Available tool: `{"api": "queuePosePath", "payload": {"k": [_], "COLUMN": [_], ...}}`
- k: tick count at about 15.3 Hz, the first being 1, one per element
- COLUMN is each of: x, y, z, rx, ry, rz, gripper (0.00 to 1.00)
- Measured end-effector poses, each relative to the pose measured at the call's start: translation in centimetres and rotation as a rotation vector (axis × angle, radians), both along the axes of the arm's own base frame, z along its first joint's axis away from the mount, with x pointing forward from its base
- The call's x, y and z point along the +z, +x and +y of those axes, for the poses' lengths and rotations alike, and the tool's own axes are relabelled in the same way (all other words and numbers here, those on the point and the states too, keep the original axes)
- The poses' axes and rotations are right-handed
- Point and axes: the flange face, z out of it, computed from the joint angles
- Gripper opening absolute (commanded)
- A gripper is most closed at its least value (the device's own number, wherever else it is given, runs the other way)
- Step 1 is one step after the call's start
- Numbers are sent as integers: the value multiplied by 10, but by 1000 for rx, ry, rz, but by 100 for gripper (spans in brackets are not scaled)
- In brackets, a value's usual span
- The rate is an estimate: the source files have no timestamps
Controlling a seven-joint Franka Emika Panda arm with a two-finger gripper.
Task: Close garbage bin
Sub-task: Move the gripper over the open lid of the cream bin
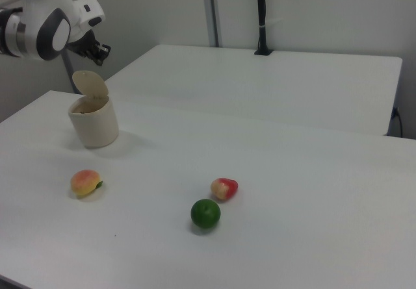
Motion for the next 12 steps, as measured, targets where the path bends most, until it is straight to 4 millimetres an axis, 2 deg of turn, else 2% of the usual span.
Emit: {"api": "queuePosePath", "payload": {"k": [5, 12], "x": [-20, -56], "y": [15, 36], "z": [36, 68], "rx": [0, 14], "ry": [30, 50], "rz": [-62, -167], "gripper": [0, 0]}}
